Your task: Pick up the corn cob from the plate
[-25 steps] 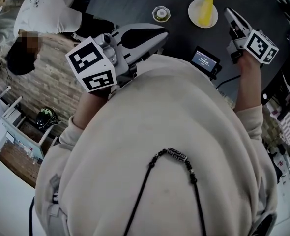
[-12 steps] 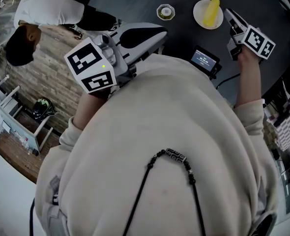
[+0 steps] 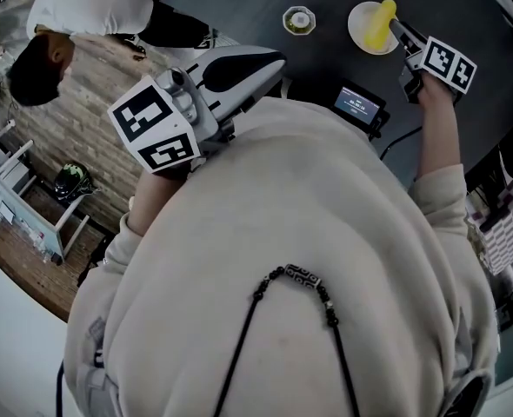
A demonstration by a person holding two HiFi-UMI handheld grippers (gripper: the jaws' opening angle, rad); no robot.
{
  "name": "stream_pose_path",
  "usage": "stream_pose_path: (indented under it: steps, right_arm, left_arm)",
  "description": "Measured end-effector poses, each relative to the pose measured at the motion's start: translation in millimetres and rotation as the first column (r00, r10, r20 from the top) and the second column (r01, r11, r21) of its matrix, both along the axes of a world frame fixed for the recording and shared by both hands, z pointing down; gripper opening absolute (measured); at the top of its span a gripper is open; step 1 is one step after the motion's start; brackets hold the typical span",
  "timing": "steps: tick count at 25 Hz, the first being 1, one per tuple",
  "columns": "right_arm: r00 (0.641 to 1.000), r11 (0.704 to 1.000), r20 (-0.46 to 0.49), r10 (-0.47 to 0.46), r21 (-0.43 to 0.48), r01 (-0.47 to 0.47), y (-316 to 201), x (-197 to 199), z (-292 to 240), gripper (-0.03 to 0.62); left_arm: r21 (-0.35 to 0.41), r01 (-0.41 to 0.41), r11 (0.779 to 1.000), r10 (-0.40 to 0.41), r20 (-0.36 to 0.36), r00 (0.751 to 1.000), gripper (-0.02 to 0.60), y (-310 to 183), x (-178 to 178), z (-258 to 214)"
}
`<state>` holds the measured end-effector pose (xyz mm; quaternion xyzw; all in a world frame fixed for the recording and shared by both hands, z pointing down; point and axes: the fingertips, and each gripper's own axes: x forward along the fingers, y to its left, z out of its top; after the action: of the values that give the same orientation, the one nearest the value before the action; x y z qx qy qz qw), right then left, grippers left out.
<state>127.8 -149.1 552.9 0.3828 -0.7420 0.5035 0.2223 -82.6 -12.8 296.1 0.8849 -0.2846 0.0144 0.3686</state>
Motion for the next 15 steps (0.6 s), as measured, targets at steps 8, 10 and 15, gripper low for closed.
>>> stream_pose_path:
  steps: [8, 10, 15]
  right_arm:
    - [0.997, 0.995, -0.061, -0.046, -0.091, 0.041, 2, 1, 46, 0.179]
    - [0.996, 0.993, -0.071, -0.055, -0.11, 0.047, 3, 1, 54, 0.187]
    - [0.993, 0.986, -0.099, -0.066, -0.157, 0.05, 5, -1, 75, 0.214]
  left_arm:
    - [-0.012, 0.037, 0.999, -0.037, 0.003, 0.999, 0.003, 4, -10, 6]
    - [-0.017, 0.05, 0.999, -0.05, 0.001, 0.999, 0.003, 7, -13, 6]
    - [-0.028, 0.087, 0.996, -0.087, 0.011, 0.996, 0.002, 12, -22, 9]
